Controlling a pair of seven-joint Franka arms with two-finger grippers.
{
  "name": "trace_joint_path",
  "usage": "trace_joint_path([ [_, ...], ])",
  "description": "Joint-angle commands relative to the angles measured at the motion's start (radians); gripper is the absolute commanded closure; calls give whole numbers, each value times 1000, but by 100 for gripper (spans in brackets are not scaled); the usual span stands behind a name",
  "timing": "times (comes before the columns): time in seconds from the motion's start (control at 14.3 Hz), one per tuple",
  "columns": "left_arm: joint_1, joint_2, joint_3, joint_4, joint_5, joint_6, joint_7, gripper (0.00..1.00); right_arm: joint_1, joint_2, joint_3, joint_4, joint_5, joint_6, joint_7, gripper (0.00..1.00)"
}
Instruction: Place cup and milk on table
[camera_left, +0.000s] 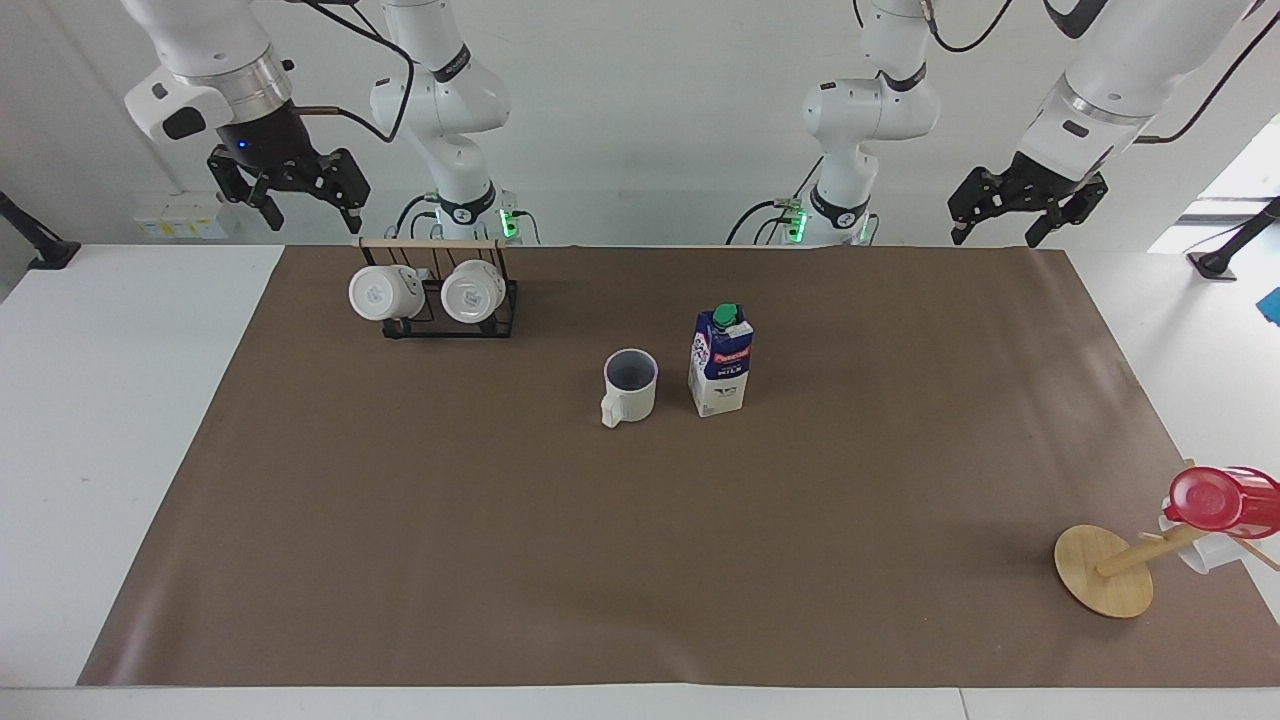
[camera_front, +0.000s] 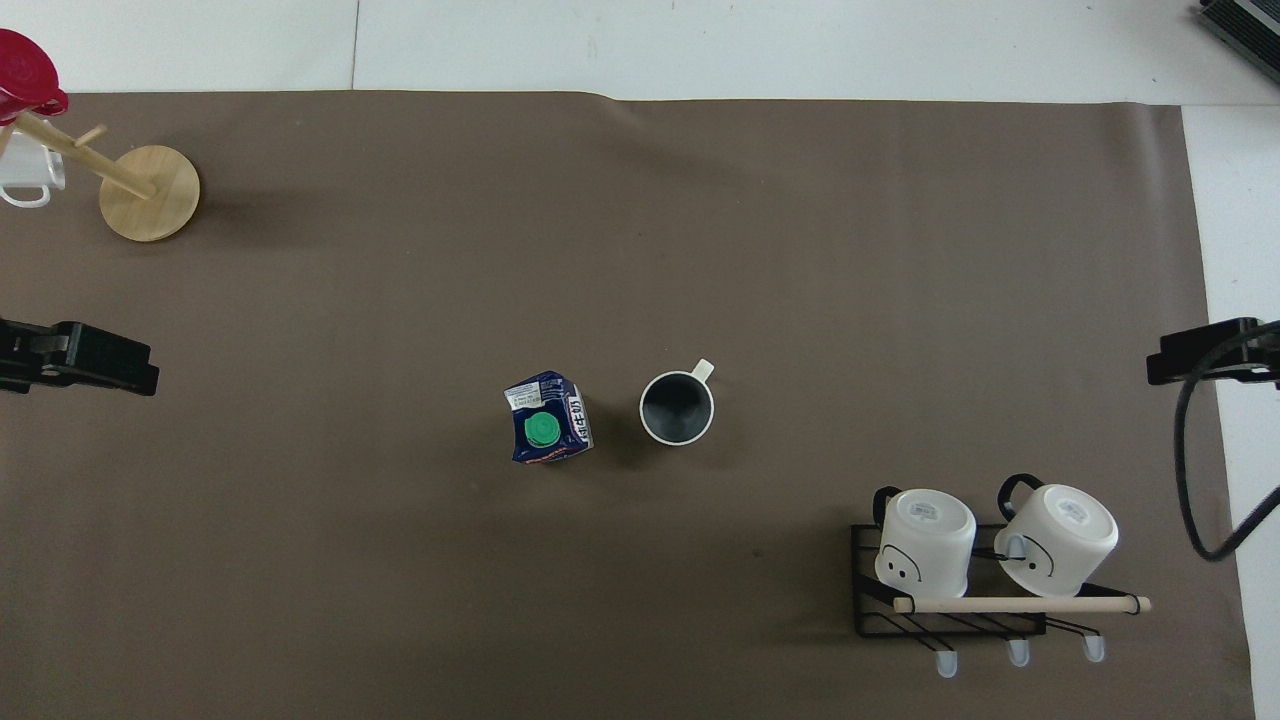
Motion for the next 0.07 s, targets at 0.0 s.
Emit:
trace_joint_path([
  [0.0, 12, -23, -7, -24, 9, -9, 15, 0, -9, 7, 2, 16, 7, -10, 13, 0],
])
